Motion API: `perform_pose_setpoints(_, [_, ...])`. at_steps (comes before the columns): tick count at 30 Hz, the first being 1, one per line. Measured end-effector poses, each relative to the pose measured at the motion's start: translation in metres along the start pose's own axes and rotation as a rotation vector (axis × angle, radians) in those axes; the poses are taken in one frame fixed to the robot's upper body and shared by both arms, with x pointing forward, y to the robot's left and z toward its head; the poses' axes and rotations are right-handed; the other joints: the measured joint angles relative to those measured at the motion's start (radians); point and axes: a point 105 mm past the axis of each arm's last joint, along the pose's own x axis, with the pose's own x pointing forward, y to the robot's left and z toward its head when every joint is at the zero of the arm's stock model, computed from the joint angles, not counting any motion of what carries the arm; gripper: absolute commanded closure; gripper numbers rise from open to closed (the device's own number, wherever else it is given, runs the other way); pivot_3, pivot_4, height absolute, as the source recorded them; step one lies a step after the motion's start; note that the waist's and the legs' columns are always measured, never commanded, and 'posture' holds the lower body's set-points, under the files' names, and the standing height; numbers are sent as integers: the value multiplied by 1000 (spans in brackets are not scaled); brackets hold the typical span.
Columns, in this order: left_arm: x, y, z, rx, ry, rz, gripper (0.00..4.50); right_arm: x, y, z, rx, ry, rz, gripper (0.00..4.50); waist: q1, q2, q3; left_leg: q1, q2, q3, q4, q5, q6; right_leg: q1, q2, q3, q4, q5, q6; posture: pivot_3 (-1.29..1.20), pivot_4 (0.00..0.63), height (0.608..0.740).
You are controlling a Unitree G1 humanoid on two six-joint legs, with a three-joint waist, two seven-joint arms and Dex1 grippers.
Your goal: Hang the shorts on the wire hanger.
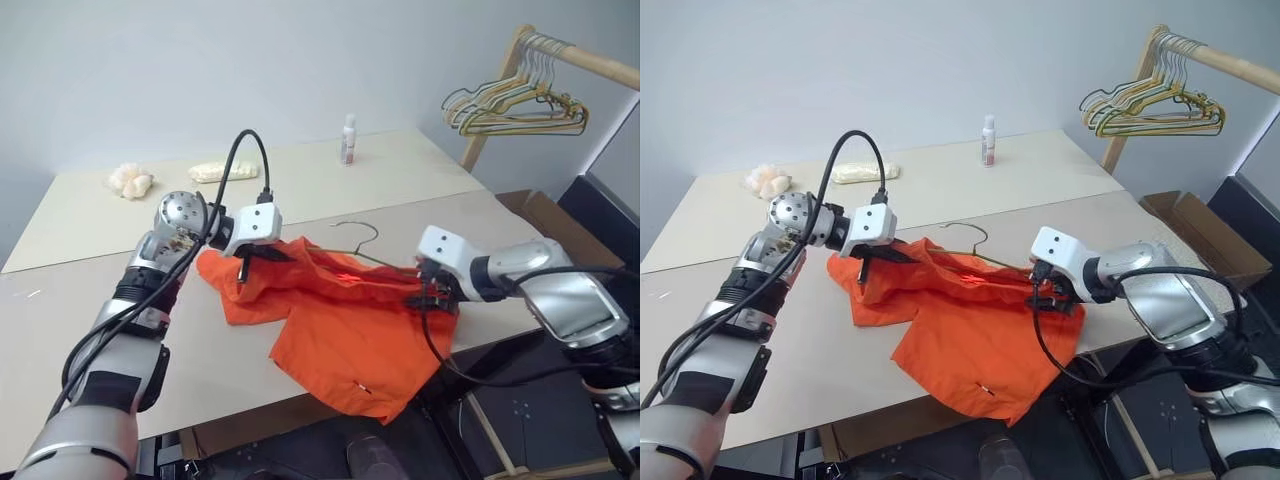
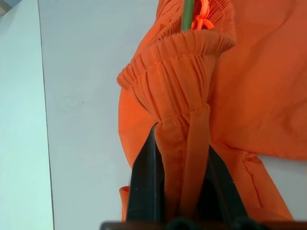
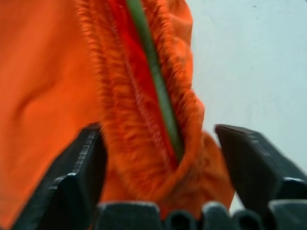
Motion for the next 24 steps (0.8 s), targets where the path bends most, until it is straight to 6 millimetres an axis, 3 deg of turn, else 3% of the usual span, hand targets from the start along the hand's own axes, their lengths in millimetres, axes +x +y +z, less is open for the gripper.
perform_pose_setpoints(6, [0,0,0,0,-1,4,4500,4,-5,6,-24,-13,19,3829,0,0,0,0,0,0,1,0,0,0,0,0,0,0,0,-277,0,740])
perform_pose_setpoints(8, [-2,3,0,-4,-5,24,4500,8,1,4,-48,-6,60,4356,0,0,0,0,0,0,1,0,0,0,0,0,0,0,0,-277,0,740])
perform_pose_setpoints(14, [-4,2,3,22,-16,11,4500,3,10,3,-51,-18,172,4407,0,0,0,0,0,0,1,0,0,0,0,-1,0,0,0,-281,0,740])
perform_pose_setpoints(20, [-9,0,12,-6,-113,-14,2878,-21,16,8,4,-54,263,4411,0,0,0,-1,0,-1,2,0,0,0,0,-1,0,0,0,-296,0,740])
perform_pose_setpoints(24, [-15,12,17,-33,-152,44,1628,-35,19,3,74,-67,263,4411,1,0,0,-1,0,-1,2,0,1,1,0,-1,0,0,0,-304,0,740])
